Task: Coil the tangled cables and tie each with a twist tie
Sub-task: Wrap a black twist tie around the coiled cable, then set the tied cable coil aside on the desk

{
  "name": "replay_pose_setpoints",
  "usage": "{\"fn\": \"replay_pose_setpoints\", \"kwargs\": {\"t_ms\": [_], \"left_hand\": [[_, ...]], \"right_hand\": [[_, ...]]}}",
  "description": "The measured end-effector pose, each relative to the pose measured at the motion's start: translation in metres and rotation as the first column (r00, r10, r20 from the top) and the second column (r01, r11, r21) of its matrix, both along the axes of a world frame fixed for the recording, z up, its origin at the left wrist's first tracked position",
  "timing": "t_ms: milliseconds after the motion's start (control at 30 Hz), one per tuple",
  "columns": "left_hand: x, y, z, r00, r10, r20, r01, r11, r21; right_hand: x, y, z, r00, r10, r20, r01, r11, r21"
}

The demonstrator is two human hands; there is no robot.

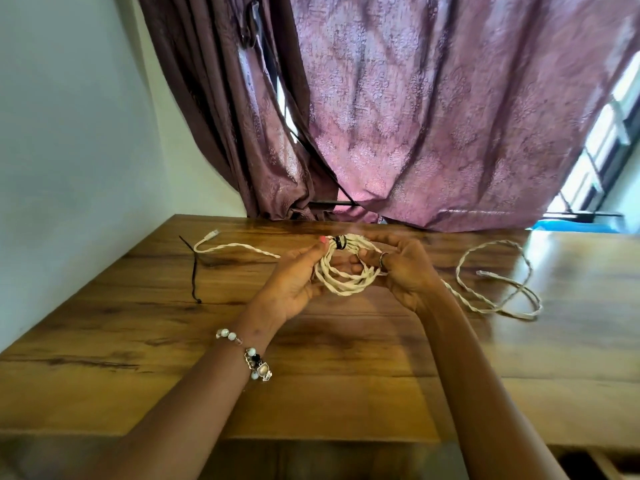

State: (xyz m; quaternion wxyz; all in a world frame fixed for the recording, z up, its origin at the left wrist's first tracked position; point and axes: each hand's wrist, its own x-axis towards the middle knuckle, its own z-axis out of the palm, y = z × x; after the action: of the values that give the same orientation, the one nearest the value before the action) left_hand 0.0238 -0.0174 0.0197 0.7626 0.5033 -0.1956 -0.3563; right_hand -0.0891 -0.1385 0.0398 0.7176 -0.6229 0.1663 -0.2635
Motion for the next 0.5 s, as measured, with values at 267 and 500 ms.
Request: {"fn": "replay_pose_setpoints", "kwargs": {"t_ms": [267, 500], "left_hand": [[-0.077, -0.047, 0.011, 0.957, -0.24, 0.164, 0.233, 0.971, 0.06], [-0.17, -0.136, -0.007, 0.915, -0.362, 0.178, 0.361, 0.932, 0.039]], "right_hand": [[-0.101, -0.039, 0.009, 0.953, -0.3, 0.045, 0.299, 0.954, 0.026], [-0.218, -0.084, -0.007, 0.861, -0.47, -0.194, 0.463, 0.883, -0.08]]}}
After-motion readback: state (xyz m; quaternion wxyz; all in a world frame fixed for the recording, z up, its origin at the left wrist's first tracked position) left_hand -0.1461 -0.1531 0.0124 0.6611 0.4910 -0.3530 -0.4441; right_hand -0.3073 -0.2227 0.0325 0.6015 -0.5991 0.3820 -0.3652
